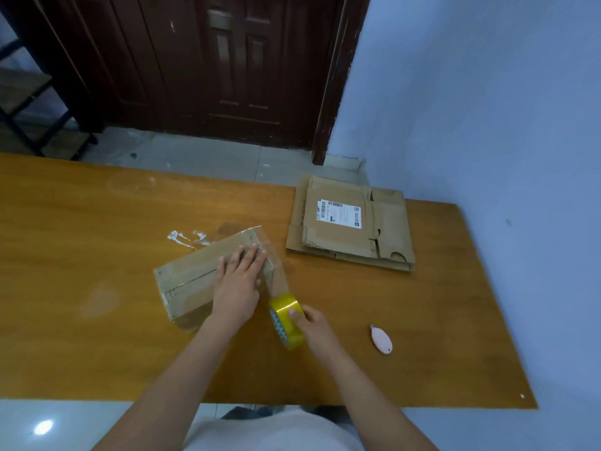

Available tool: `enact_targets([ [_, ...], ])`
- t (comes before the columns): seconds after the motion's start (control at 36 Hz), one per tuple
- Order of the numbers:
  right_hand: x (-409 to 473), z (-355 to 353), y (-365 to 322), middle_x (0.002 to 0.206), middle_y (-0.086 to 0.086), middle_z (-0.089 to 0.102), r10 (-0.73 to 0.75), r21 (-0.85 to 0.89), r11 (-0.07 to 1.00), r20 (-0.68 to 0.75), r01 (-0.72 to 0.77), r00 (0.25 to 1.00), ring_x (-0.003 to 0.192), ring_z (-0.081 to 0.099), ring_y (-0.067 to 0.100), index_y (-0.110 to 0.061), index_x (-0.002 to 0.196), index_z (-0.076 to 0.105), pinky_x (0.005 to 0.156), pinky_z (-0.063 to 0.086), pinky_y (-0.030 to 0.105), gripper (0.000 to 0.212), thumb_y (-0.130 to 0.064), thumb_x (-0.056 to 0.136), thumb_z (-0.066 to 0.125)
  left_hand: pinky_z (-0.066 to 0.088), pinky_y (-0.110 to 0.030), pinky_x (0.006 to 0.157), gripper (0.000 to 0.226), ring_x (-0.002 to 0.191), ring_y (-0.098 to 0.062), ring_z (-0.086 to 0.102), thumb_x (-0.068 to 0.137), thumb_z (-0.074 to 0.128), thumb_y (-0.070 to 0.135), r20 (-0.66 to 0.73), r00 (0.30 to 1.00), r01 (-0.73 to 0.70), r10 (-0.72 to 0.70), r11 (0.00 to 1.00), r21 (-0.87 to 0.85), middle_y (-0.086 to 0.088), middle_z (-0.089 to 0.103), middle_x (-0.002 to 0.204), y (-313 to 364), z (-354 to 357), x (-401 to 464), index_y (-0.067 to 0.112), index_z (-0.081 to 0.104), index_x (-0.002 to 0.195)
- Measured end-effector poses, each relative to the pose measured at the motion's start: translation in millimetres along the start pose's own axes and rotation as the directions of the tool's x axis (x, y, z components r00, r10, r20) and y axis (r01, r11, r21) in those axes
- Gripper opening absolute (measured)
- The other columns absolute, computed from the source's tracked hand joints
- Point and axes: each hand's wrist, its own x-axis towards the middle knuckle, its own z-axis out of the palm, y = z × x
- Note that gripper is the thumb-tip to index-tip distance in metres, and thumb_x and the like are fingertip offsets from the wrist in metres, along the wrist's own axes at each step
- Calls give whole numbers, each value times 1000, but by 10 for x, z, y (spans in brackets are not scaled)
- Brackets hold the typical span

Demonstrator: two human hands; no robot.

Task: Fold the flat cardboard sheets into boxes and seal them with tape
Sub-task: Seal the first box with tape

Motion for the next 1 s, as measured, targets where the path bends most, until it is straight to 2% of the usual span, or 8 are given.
enact_targets([
  [0.17,117,24,-18,62,-7,50,55,-167,983,-98,-71,994,44,47,-6,-23,67,53,44,35,10,29,-20,96,52,-2,-42,117,60,146,-17,-4,97,39,15,8,1000,8,-8,1000,-11,8,6,159,4,-16,5,27,15,151],
  [0.33,127,114,-35,83,6,63,50,-274,958,-139,-87,989,79,61,21,-10,92,67,68,46,31,28,-33,95,52,0,-46,117,61,146,-16,-5,95,35,37,60,997,39,-38,999,-2,7,3,159,99,-103,23,26,13,151],
  [0.44,55,128,-45,95,6,61,-12,-329,944,-135,-34,991,89,57,19,-9,110,61,72,39,30,39,-39,100,38,-2,-56,113,98,145,-22,-16,82,34,75,134,988,57,-78,987,153,0,-15,158,195,-51,-6,19,-7,151],
  [0.64,-17,36,-27,138,4,47,165,-117,977,-96,-176,982,131,41,21,-16,139,42,111,32,37,55,-48,100,20,-4,-61,110,130,142,-30,-24,63,45,87,157,981,64,-111,959,277,-7,-26,155,262,42,-22,13,-19,147],
  [0.75,18,-308,45,122,8,45,80,-190,972,-275,-136,958,123,44,26,-6,126,47,98,35,30,49,-44,98,34,-4,-61,110,129,142,-29,-24,62,44,88,172,978,62,-116,955,289,-6,-26,155,238,38,-3,14,-18,148],
  [0.81,47,-600,134,124,10,40,44,-327,921,-456,-214,889,122,42,29,-3,124,46,96,36,31,39,-31,96,48,-3,-62,110,129,142,-29,-24,62,43,89,171,979,59,-111,957,283,-6,-25,155,234,31,-8,14,-17,148],
  [0.89,-24,-1020,333,142,14,28,84,-459,766,-624,-451,777,133,28,32,-2,137,34,106,31,39,66,-40,89,58,-1,-62,110,129,142,-29,-23,61,43,89,165,981,56,-104,959,276,-5,-23,156,235,32,-18,17,-18,148],
  [1.0,-176,-1265,576,140,14,27,171,-582,574,-603,-577,779,130,27,31,-7,135,31,101,35,39,78,-53,81,63,-3,-63,109,127,142,-30,-23,61,45,88,164,982,48,-91,967,251,-5,-24,155,224,36,-10,24,-22,147],
])
